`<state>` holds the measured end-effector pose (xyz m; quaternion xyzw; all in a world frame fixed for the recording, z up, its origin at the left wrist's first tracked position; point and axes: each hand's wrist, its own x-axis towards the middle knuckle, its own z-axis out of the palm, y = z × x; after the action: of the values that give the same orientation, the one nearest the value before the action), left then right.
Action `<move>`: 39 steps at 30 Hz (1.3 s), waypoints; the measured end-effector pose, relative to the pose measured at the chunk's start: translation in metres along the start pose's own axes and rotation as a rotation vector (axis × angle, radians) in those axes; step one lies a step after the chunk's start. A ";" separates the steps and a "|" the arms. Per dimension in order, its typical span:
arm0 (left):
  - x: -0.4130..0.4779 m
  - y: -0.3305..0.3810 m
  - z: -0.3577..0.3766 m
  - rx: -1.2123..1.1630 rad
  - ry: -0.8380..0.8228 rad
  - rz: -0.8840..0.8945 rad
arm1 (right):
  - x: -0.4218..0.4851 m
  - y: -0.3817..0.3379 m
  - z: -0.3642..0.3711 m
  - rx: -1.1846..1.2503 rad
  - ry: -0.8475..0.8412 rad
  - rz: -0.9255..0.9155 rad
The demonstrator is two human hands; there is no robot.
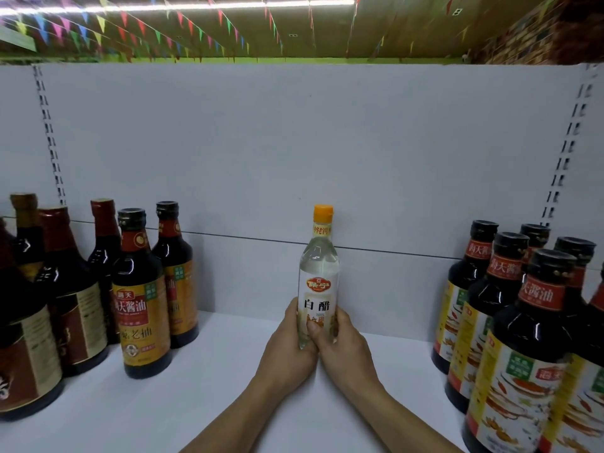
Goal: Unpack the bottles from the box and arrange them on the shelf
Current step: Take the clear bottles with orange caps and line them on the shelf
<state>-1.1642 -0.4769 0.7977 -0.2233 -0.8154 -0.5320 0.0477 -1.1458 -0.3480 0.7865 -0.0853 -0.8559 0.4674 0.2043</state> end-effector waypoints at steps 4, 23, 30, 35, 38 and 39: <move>-0.002 0.004 0.002 0.001 0.020 0.004 | 0.002 0.002 0.000 -0.004 0.004 -0.010; -0.027 0.019 -0.014 -0.016 0.084 -0.167 | -0.024 -0.018 -0.018 0.040 0.050 -0.060; -0.080 0.039 -0.059 -0.041 0.190 -0.137 | -0.066 -0.058 -0.018 0.119 -0.016 -0.130; -0.140 0.048 -0.103 -0.027 0.318 -0.101 | -0.121 -0.106 0.001 0.212 -0.175 -0.210; -0.182 0.049 -0.133 -0.018 0.394 -0.100 | -0.156 -0.133 0.023 0.229 -0.265 -0.270; -0.193 0.051 -0.140 -0.023 0.416 -0.097 | -0.164 -0.138 0.029 0.239 -0.293 -0.286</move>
<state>-0.9929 -0.6444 0.8397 -0.0699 -0.7917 -0.5775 0.1869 -1.0039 -0.5009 0.8435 0.1303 -0.8183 0.5392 0.1509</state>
